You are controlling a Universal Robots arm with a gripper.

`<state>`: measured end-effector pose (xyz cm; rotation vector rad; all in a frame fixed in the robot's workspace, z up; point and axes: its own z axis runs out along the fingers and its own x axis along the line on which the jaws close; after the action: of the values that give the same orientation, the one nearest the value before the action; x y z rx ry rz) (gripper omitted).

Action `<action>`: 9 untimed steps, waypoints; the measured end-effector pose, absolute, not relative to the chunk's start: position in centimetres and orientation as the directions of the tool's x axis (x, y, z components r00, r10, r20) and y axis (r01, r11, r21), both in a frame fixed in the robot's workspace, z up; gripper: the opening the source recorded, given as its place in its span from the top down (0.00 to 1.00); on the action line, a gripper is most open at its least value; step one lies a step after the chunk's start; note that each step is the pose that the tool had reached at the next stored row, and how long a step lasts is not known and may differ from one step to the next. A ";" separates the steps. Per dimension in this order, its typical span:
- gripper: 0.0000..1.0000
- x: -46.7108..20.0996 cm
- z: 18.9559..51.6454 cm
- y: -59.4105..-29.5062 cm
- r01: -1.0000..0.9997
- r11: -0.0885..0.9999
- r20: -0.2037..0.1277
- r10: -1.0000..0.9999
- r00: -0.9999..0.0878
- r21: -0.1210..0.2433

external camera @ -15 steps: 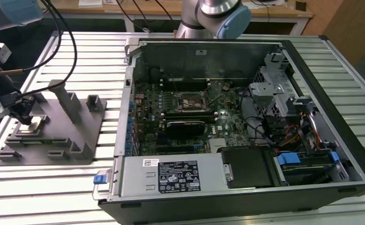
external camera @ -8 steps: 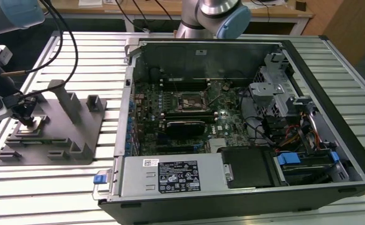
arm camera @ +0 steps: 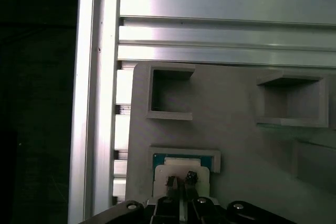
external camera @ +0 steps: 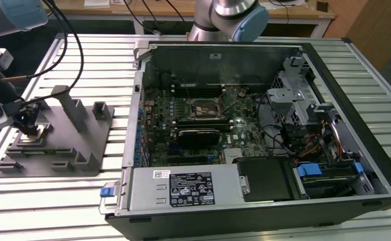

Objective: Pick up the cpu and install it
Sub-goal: 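Pick up the cpu and move it towards the insertion slot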

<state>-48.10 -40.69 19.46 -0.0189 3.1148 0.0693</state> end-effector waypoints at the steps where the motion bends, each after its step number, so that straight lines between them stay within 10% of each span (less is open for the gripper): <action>1: 0.83 -48.1 19.5 -40.7 -0.013 0.999 -0.026 -0.012 -1.000 0.044; 9: 0.47 -48.1 19.5 -40.7 -0.013 0.999 -0.026 -0.012 -1.000 0.044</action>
<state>-48.10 -40.69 19.46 -0.0190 3.1148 0.0692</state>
